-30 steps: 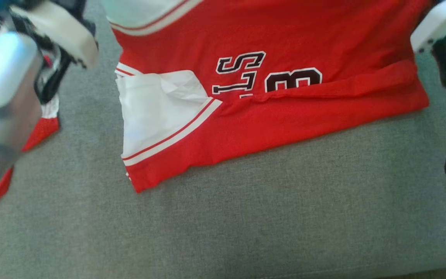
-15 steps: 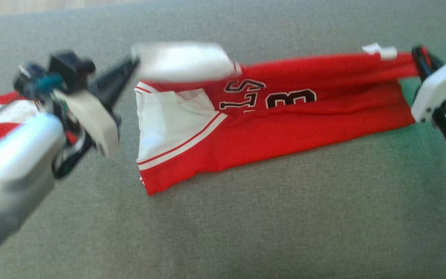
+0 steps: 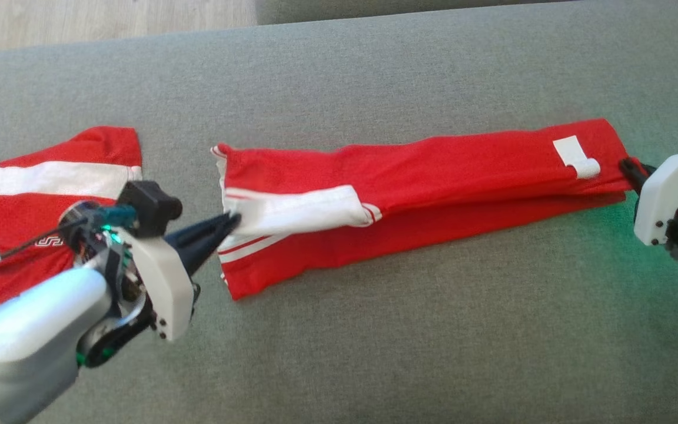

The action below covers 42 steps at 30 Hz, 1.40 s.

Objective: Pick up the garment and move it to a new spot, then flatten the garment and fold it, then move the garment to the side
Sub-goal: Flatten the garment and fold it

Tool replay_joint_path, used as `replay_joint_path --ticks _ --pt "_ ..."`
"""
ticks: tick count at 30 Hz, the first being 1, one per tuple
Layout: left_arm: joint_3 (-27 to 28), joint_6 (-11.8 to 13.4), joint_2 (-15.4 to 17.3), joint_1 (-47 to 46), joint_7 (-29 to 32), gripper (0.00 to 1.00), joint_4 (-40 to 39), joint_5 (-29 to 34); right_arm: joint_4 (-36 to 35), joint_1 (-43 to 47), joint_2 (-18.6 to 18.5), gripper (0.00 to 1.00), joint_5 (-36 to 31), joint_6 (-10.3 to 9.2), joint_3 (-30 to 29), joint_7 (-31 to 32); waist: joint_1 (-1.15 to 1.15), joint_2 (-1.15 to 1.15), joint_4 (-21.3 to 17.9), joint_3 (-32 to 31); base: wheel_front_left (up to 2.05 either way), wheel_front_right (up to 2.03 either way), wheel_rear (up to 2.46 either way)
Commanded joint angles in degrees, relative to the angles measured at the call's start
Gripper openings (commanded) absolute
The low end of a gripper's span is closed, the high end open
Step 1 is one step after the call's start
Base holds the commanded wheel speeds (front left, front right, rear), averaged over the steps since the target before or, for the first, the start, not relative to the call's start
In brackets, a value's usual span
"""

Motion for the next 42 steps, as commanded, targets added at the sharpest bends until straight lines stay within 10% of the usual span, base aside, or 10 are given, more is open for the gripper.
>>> replay_joint_path --ticks 1,15,16,17,18,36,42 --pt "2.5 0.7 3.0 -1.5 0.4 0.0 -1.9 0.0 -2.0 0.5 -2.4 0.0 0.5 0.39 0.7 0.2 0.01 0.0 0.0 0.1 0.0 0.0 0.0" --pt "2.2 2.3 1.2 -0.5 -0.8 0.0 0.2 2.1 -2.3 0.4 -2.7 0.0 2.2 0.39 2.7 3.1 0.01 0.0 -1.0 2.0 0.0 0.0 0.0" --pt "2.2 2.4 0.8 -0.5 -1.2 0.3 0.8 2.3 -1.9 0.4 -2.6 0.87 2.4 0.39 2.3 3.0 0.01 0.0 -1.1 2.0 0.0 0.0 0.0" --pt "2.2 2.5 0.5 -0.5 -1.5 0.66 1.4 2.5 -1.5 0.4 -2.4 1.0 2.6 0.39 2.0 3.2 0.01 0.0 -1.2 2.1 0.0 0.0 0.0" --pt "2.2 2.6 0.1 -0.4 -1.8 1.0 1.9 2.6 -1.5 0.5 -2.2 1.0 2.7 0.39 2.0 3.4 0.01 0.0 -1.3 2.1 0.0 0.0 0.0" --pt "23.5 17.1 -3.6 7.1 -22.3 1.0 1.5 -4.8 -10.3 1.8 2.9 1.0 1.1 0.39 -11.9 -24.0 0.01 0.0 -2.2 -1.6 0.0 0.0 0.0" --pt "42.9 21.2 -12.2 21.3 -22.4 1.0 -4.9 10.3 -16.7 9.0 10.0 1.0 -7.4 0.39 -19.3 -31.7 0.01 0.0 -2.2 -3.4 0.0 0.0 0.0"
